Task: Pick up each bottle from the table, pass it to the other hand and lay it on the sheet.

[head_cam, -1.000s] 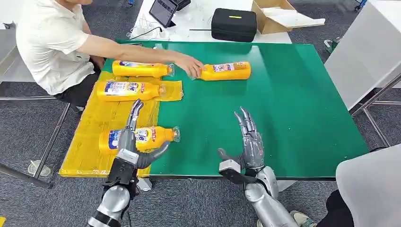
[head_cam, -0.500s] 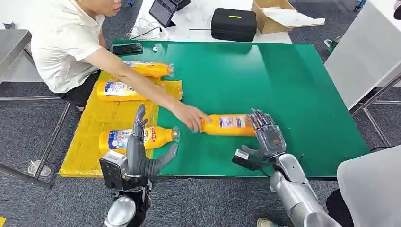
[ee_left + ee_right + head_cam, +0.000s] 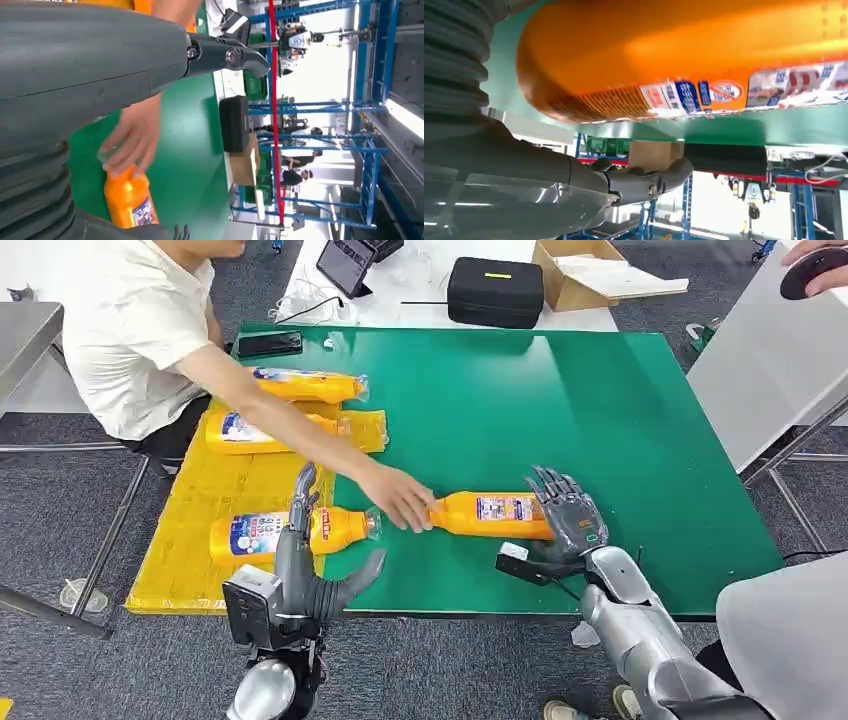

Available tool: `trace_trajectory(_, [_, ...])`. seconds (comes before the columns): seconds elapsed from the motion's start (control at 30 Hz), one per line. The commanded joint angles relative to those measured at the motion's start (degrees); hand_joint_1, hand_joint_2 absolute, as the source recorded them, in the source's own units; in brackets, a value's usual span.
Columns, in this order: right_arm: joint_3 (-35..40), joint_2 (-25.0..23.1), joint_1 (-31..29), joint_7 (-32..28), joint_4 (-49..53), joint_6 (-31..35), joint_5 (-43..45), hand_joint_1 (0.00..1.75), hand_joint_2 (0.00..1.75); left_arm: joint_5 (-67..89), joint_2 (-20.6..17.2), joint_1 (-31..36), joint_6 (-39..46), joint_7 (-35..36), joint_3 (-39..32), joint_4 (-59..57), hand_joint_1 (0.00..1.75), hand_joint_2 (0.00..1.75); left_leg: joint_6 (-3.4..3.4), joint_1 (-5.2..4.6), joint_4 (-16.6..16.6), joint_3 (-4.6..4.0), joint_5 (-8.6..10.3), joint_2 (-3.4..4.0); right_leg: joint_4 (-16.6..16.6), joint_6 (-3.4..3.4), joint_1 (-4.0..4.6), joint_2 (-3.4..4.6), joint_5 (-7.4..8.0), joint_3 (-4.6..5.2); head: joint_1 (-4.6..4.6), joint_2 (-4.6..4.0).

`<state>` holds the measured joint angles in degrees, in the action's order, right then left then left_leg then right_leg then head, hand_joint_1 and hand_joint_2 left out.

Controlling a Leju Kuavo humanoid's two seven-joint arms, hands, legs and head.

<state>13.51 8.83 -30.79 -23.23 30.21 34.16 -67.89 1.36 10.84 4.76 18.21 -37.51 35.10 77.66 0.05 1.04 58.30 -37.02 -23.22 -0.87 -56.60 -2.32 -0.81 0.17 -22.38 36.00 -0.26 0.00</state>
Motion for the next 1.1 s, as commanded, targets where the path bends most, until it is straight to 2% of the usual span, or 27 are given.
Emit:
trace_trajectory(0.03, [3.1, -0.6, -7.0, 2.0, -9.3, -4.3, -0.3, 0.00, 1.75, -0.1, -0.9, 3.0, -0.2, 0.4, 2.3, -3.9, 0.00, 1.75, 0.04, -0.04, 0.0, 0.21, -0.07, 0.13, 0.0, 0.08, -0.01, 0.06, -0.05, -0.17, 0.00, 0.00])
trace_trajectory(0.23, [2.7, 0.4, -9.5, 5.3, -13.2, -18.0, 1.8, 0.00, 1.75, -0.9, -0.7, 4.1, -0.9, 0.7, 2.8, -4.6, 0.00, 1.75, 0.05, -0.05, 0.0, 0.18, -0.05, 0.10, 0.0, 0.06, -0.02, 0.03, -0.04, -0.15, 0.00, 0.00])
trace_trajectory(0.33, [2.7, 0.6, -9.4, 5.3, -13.2, -18.0, 1.9, 0.00, 1.75, -0.9, -0.7, 4.1, -0.9, 0.7, 2.9, -4.6, 0.00, 1.75, 0.05, -0.02, 0.0, 0.26, -0.05, 0.05, 0.0, 0.08, 0.01, -0.03, -0.05, -0.24, 0.00, 0.00])
trace_trajectory(0.37, [3.0, 0.8, -9.6, 5.6, -13.7, -20.6, 1.9, 0.21, 1.75, -1.2, -0.7, 4.2, -1.1, 0.8, 2.8, -4.6, 0.00, 1.75, 0.04, -0.03, 0.0, 0.21, -0.02, 0.02, 0.0, 0.06, -0.01, -0.05, -0.04, -0.19, 0.00, 0.00])
trace_trajectory(0.4, [2.8, 1.0, -9.5, 6.2, -14.1, -22.6, 2.3, 1.26, 1.75, -1.3, -0.7, 4.2, -1.2, 0.8, 2.9, -4.7, 0.00, 1.75, 0.05, -0.02, -0.1, 0.33, -0.06, 0.07, 0.1, 0.10, 0.01, -0.03, -0.06, -0.30, 0.00, 0.00])
trace_trajectory(0.43, [3.0, 1.3, -9.4, 7.1, -14.3, -24.9, 2.2, 1.71, 1.75, -1.4, -0.6, 4.4, -1.4, 0.9, 2.9, -4.7, 0.00, 1.75, 0.04, -0.01, 0.0, 0.27, -0.05, 0.01, 0.0, 0.09, 0.02, -0.07, -0.07, -0.25, 0.00, 0.02])
trace_trajectory(0.63, [2.4, 1.9, -8.6, 7.3, -14.8, -28.2, 3.4, 1.75, 1.75, -1.7, -0.6, 4.5, -1.7, 0.9, 2.7, -4.6, 0.00, 1.75, 0.05, -0.01, 0.0, 0.38, -0.01, -0.05, 0.1, 0.06, 0.02, -0.14, -0.05, -0.34, 0.00, 0.00])
trace_trajectory(0.83, [-0.7, 0.8, -6.0, -1.0, -12.9, -26.0, 8.8, 1.75, 1.75, -2.0, -1.0, 3.6, -2.5, 0.7, 2.6, -3.1, 0.00, 1.75, 0.06, 0.02, -0.1, 0.51, -0.02, -0.05, 0.2, 0.09, 0.05, -0.14, -0.06, -0.53, 0.02, 0.00])
trace_trajectory(0.93, [-1.2, 0.4, -5.6, -1.8, -12.7, -25.9, 9.6, 1.75, 1.75, -2.0, -1.1, 3.5, -2.5, 0.5, 2.5, -2.9, 0.00, 1.75, 0.03, 0.04, -0.1, 0.51, -0.04, 0.01, 0.1, 0.07, 0.07, -0.08, -0.04, -0.51, 0.02, 0.00])
trace_trajectory(1.1, [-11.3, -3.2, -1.5, -14.0, -8.6, -28.9, 24.5, 1.75, 1.75, -6.2, -0.7, 2.3, -4.9, 0.8, 1.1, -3.4, 0.00, 1.75, 0.03, 0.05, -0.1, 0.59, -0.06, 0.08, 0.2, 0.09, 0.09, -0.02, -0.03, -0.54, 0.02, 0.00])
